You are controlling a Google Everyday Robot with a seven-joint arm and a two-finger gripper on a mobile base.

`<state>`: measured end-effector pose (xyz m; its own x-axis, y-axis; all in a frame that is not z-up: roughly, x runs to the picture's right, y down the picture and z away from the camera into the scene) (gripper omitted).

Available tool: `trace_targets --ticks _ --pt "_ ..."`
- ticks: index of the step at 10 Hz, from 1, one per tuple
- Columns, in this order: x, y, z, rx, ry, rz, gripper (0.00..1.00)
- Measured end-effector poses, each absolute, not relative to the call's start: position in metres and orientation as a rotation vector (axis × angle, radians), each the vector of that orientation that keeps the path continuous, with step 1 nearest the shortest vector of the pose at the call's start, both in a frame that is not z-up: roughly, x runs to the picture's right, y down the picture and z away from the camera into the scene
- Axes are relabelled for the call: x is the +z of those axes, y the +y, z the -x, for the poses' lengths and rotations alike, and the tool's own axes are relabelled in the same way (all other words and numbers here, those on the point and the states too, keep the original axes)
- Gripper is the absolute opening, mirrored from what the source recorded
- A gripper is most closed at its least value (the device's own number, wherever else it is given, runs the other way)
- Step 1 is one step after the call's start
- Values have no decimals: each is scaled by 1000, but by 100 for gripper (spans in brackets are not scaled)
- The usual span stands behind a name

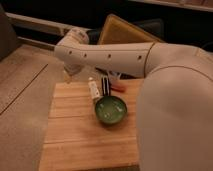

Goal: Pick up the ceramic cup

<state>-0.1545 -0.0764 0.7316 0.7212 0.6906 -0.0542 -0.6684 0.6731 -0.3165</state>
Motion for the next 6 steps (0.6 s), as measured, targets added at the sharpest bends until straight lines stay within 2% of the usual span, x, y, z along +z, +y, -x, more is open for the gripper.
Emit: trace_targets --ticks 2,5,6 --pt "737 -76 138 783 -44 299 65" --pt "767 -71 38 890 104 209 65" --pt "774 -68 29 896 105 204 65"
